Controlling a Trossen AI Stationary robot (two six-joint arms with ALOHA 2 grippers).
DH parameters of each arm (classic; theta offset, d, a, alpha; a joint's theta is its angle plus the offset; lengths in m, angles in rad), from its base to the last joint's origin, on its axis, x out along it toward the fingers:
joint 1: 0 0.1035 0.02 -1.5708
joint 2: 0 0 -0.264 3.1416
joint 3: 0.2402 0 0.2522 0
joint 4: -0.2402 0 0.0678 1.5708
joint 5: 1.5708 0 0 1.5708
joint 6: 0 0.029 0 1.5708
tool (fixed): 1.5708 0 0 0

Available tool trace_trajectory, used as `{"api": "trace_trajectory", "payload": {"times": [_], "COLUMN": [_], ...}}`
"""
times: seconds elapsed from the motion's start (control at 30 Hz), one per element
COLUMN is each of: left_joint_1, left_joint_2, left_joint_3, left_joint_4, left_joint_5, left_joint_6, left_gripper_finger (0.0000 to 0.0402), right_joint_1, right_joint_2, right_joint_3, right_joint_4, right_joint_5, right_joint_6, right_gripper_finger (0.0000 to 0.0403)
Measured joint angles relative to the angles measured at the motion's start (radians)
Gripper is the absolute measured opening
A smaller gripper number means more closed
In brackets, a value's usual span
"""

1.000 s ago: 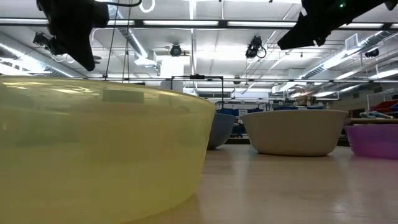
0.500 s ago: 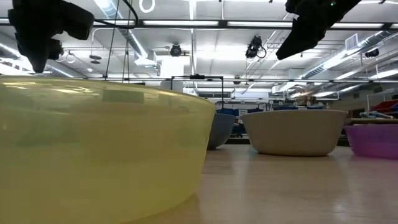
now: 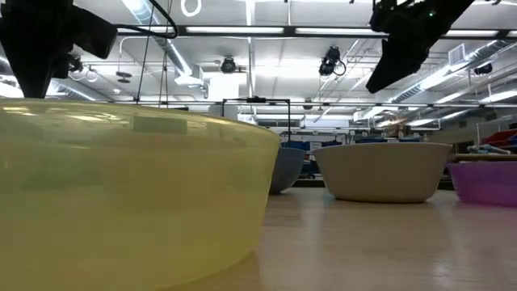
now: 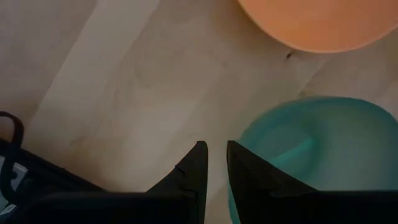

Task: Nest bowls inside each other
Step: Adjust the green bowl

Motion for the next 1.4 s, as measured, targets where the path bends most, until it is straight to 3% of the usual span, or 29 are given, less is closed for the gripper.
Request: {"api": "trace_trajectory", "payload": {"times": [0.3, 0.7, 0.87, 1.03, 1.17, 1.4], "left_joint_1": [-0.005, -0.005, -0.015, -0.066, -0.131, -0.224], "left_joint_2": [0.018, 0.018, 0.023, 0.032, 0.046, 0.115], "left_joint_3": [0.0, 0.0, 0.0, 0.0, 0.0, -0.001], "left_joint_4": [-0.03, -0.12, -0.116, -0.005, 0.105, 0.152], "left_joint_5": [-0.006, 0.006, 0.087, 0.207, 0.197, 0.138], "left_joint_6": [0.005, 0.061, 0.054, 0.033, 0.035, 0.033], "left_gripper_finger": [0.0069, 0.0069, 0.0069, 0.0069, 0.0069, 0.0076], "right_joint_1": [0.012, 0.012, 0.012, 0.02, 0.03, 0.033], "right_joint_2": [0.075, 0.081, 0.081, 0.081, 0.081, 0.081], "right_joint_3": [0.0, 0.0, 0.0, 0.0, -0.001, -0.001], "right_joint_4": [0.013, 0.014, 0.015, 0.015, 0.021, 0.024], "right_joint_5": [0.0, -0.03, -0.11, -0.14, -0.141, -0.14], "right_joint_6": [-0.02, -0.017, 0.015, 0.032, 0.033, 0.032], "right_gripper_finger": [0.0162, 0.0162, 0.0162, 0.0162, 0.0162, 0.0162]}}
